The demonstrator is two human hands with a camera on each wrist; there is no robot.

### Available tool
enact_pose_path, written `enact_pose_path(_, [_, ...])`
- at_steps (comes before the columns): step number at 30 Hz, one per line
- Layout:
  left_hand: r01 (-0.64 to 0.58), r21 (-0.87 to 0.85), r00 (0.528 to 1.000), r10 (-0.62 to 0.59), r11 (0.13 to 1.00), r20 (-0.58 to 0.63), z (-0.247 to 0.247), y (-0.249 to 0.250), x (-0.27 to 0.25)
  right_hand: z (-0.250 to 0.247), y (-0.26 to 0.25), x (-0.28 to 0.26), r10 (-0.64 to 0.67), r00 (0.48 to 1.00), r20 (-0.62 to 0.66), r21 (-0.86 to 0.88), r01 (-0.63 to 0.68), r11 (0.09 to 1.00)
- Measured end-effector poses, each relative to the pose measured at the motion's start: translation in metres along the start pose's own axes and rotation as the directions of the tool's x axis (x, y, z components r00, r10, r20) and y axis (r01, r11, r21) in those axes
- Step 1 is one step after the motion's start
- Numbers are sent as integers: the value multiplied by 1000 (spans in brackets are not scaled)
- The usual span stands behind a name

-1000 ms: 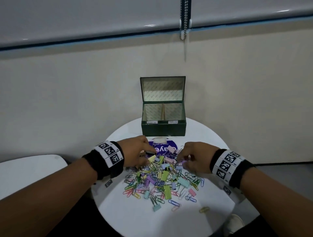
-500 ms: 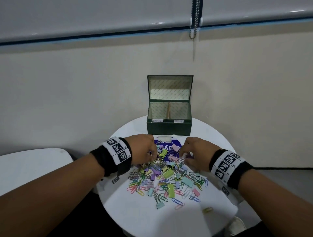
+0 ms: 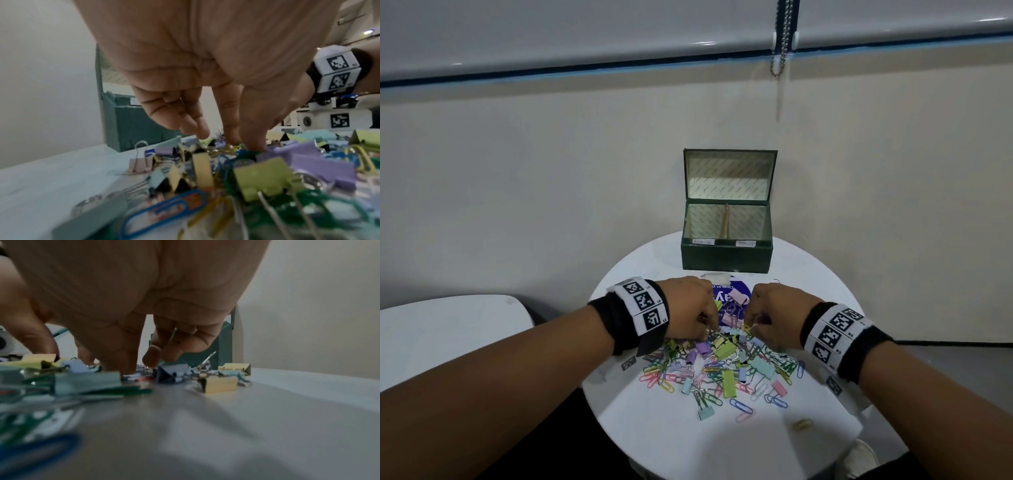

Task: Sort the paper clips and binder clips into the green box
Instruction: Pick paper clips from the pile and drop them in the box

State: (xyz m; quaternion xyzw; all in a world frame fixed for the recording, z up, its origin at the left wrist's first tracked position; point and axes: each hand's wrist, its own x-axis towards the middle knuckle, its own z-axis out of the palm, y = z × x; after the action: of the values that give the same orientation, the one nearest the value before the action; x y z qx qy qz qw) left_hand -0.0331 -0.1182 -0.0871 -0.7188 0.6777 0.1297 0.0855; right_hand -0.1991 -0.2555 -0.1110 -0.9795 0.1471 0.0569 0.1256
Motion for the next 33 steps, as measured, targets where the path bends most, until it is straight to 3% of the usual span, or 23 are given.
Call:
enact_pose_path(6, [12, -86, 1000, -13, 996, -12, 0, -6, 7, 1, 2, 1, -8, 999, 36, 14, 7, 1000])
enact_pose_path(11, [129, -434, 979, -183, 892, -86, -7, -30, -3, 5, 6, 3, -19, 999, 30, 29, 18, 999])
enact_pose_path(13, [136, -619, 966, -243, 773, -93, -7, -41, -8, 8, 8, 4, -10, 1000, 22, 46, 9, 999])
enact_pose_path(15, [133, -798, 957, -287, 589, -52, -6, -49, -15, 9, 9, 4, 12, 1000, -6, 88, -12, 996])
enact_pose_path(20, [122, -980, 963, -256, 159, 79, 1, -59, -29, 8, 9, 2, 91, 989, -112, 155, -73, 985])
enact_pose_path(26, [117, -992, 934, -333, -50, 127, 12, -63, -33, 6, 7, 5, 116, 981, -157, 172, -89, 981])
enact_pose_path(30, [153, -987, 898, -410, -44, 158, 10, -66, -39, 4, 7, 3, 84, 980, -179, 128, -61, 990])
enact_pose_path(31, [190, -981, 896, -416, 50, 152, 10, -67, -42, 4, 7, 3, 83, 980, -179, 127, -60, 990])
enact_pose_path(32, [242, -938, 902, -414, 249, 123, 9, -67, -46, 3, 6, 3, 83, 981, -177, 127, -61, 990])
enact_pose_path(33, [295, -809, 915, -393, 509, 86, 9, -66, -50, 3, 6, 4, 82, 981, -176, 126, -60, 990])
